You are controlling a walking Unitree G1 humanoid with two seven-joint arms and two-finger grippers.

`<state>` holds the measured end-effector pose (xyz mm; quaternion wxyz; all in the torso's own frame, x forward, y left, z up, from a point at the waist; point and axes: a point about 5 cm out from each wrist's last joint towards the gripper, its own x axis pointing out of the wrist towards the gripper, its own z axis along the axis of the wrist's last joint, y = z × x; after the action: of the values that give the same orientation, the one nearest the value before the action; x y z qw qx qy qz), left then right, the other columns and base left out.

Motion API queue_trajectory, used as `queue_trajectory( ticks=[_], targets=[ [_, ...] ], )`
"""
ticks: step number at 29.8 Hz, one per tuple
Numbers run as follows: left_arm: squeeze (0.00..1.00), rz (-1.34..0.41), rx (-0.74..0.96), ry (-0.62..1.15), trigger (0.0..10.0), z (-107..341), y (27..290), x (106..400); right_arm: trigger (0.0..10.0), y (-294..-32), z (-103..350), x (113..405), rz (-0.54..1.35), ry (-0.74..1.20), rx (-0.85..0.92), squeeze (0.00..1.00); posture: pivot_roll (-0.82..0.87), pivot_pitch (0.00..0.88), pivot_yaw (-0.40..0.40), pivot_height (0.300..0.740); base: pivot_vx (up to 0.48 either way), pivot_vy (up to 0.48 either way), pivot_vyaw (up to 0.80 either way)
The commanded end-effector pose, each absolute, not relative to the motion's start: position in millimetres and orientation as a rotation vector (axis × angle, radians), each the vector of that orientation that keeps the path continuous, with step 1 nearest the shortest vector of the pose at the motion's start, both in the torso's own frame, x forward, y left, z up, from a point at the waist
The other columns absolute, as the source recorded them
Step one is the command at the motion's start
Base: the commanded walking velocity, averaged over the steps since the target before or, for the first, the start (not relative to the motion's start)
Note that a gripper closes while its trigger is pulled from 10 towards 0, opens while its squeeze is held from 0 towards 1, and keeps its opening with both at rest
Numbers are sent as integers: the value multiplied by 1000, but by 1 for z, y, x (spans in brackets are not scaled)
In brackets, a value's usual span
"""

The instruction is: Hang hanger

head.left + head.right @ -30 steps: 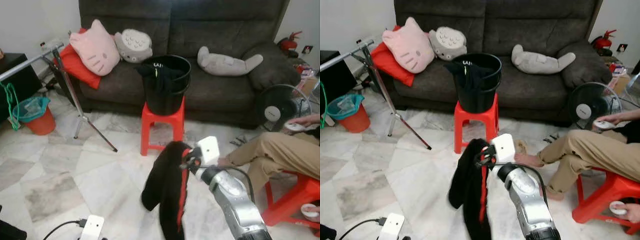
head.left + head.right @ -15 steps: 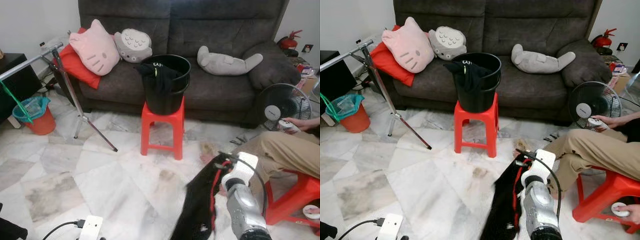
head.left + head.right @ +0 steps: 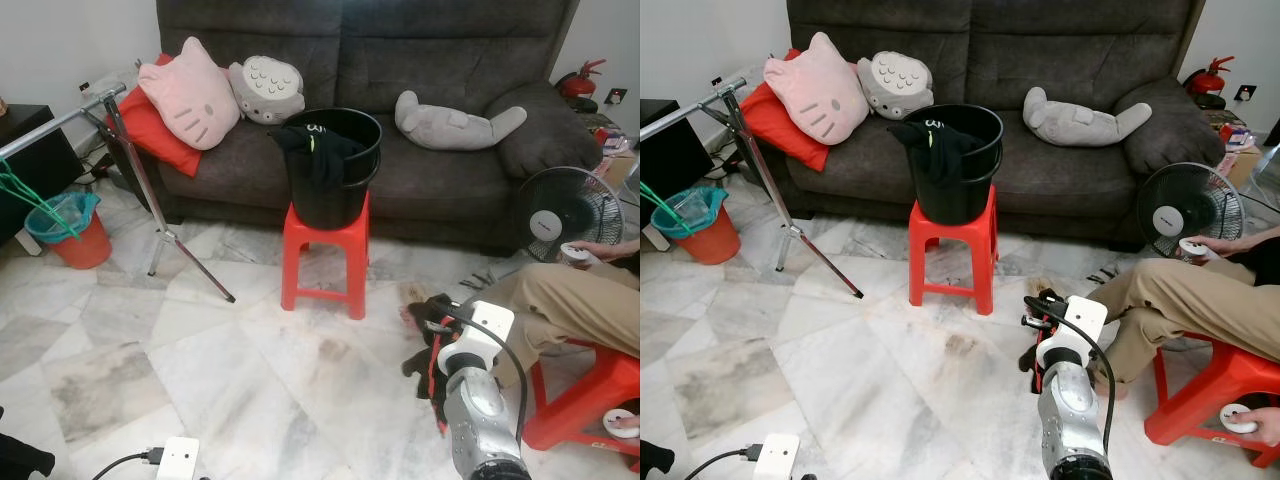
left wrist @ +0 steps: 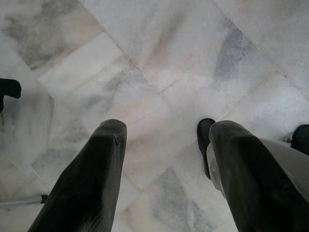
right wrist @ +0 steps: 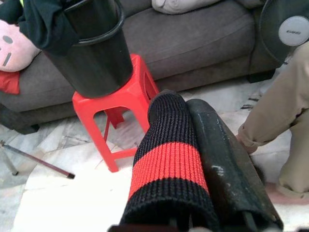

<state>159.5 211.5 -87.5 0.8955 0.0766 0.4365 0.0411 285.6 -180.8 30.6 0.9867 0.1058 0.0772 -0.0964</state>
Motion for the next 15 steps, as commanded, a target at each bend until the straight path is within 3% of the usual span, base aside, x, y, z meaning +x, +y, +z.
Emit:
queue_trajectory(
  ticks=[1,15],
  targets=[
    [0,118,138,927,10000,-90,212,153,10000,-180,35,286,-190,124,193,0,-22,0,22,740,0,0,800],
    [0,146,127,940,10000,-92,214,150,10000,-180,35,285,-203,110,157,0,-32,0,28,740,0,0,800]
  ],
)
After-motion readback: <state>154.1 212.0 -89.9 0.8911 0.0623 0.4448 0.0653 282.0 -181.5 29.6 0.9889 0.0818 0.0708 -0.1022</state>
